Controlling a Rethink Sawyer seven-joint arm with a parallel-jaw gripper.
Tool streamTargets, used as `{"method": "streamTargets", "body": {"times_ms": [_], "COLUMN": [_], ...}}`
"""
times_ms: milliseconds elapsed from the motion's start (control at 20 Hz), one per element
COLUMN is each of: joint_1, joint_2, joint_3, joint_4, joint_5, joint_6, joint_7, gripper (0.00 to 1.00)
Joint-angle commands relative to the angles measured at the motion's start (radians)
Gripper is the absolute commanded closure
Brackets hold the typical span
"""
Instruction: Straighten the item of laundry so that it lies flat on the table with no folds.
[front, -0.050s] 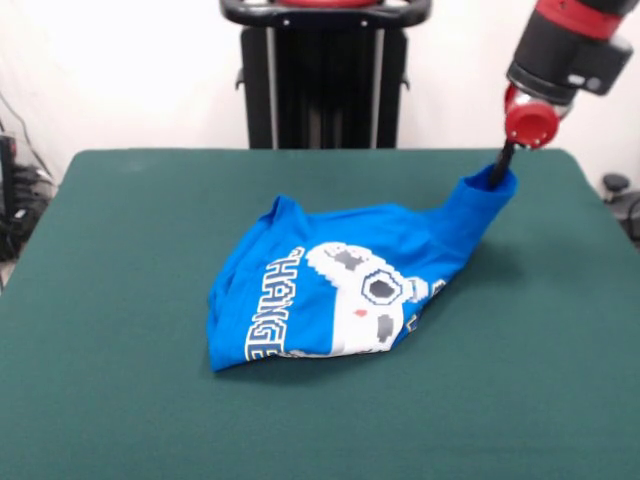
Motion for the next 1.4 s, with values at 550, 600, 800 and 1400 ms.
{"method": "streamTargets", "body": {"times_ms": [550, 600, 800, 1400], "joint_1": [-0.014, -0.005, -0.003, -0.030], "joint_2": [-0.011, -0.004, -0.007, 0.026], "joint_3": [0.180, 0.162, 0.133, 0.129], "joint_4": [0.088, 0.087, 0.095, 0.099], "joint_5": [0.003, -0.030, -0.078, -0.174], "joint_6": [-0.130, -0.140, -0.189, -0.167], "joint_7": [-0.162, -0.158, -0.220, -0.268], "gripper": [0.00, 0.00, 0.00, 0.00]}}
